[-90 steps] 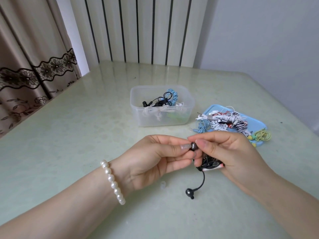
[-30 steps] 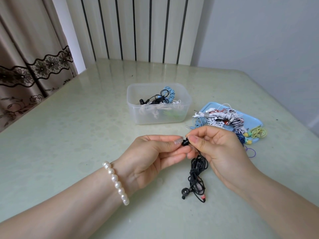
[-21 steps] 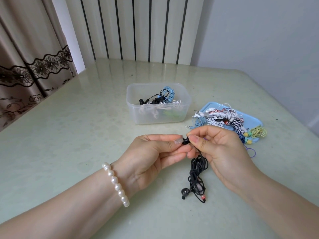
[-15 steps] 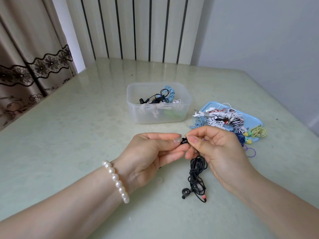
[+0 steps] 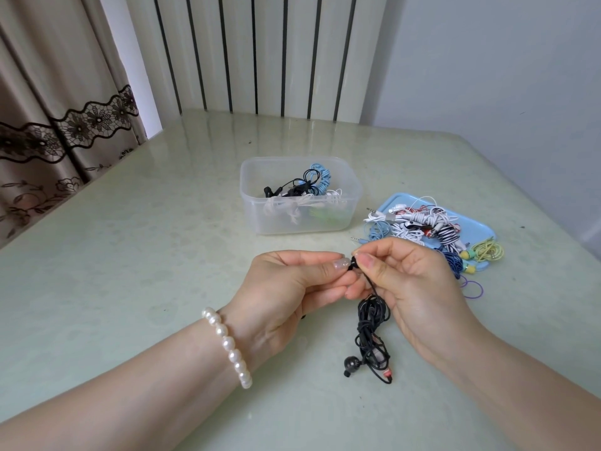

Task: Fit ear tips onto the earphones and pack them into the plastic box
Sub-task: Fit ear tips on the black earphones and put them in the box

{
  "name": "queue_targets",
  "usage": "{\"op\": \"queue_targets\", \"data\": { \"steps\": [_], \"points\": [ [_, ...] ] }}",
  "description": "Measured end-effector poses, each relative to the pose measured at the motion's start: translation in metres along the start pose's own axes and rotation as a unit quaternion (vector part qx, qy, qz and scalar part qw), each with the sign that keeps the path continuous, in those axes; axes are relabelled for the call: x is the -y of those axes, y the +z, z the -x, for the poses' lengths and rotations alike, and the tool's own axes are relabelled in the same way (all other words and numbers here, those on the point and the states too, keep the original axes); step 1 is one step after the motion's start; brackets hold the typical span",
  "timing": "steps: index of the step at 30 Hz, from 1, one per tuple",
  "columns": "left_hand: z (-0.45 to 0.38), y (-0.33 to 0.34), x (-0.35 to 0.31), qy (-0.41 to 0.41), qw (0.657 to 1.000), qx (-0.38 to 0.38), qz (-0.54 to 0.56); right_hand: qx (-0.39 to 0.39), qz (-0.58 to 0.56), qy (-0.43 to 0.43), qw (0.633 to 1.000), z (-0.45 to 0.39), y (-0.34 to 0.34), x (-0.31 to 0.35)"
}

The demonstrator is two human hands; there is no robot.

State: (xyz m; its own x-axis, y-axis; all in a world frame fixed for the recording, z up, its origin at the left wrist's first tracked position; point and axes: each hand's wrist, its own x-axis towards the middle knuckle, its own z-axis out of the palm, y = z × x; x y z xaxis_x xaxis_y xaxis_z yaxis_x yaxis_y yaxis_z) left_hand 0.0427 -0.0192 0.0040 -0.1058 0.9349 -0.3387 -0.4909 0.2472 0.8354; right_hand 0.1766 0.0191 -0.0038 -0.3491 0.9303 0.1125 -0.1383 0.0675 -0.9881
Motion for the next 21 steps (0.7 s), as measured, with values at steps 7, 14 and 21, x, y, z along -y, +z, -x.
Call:
{"op": "queue_targets", "data": {
  "steps": [7, 14, 21],
  "points": [
    [0.0009, 0.0014, 0.0014, 0.019, 1.000, -0.009, 0.000, -0.018, 0.019, -0.031, 0.999, 0.0008, 0.0022, -0.0015],
    [0.0021, 0.0019, 0.0015, 0.026, 1.000, -0.010, -0.006, 0.011, 0.001, -0.008, 1.000, -0.0007, 0.0012, 0.0013],
    [0.0020, 0.0022, -0.0004, 0.031, 0.999, -0.008, -0.013, -0.004, 0.027, -0.040, 0.999, 0.0009, 0.0034, -0.0014]
  ]
}}
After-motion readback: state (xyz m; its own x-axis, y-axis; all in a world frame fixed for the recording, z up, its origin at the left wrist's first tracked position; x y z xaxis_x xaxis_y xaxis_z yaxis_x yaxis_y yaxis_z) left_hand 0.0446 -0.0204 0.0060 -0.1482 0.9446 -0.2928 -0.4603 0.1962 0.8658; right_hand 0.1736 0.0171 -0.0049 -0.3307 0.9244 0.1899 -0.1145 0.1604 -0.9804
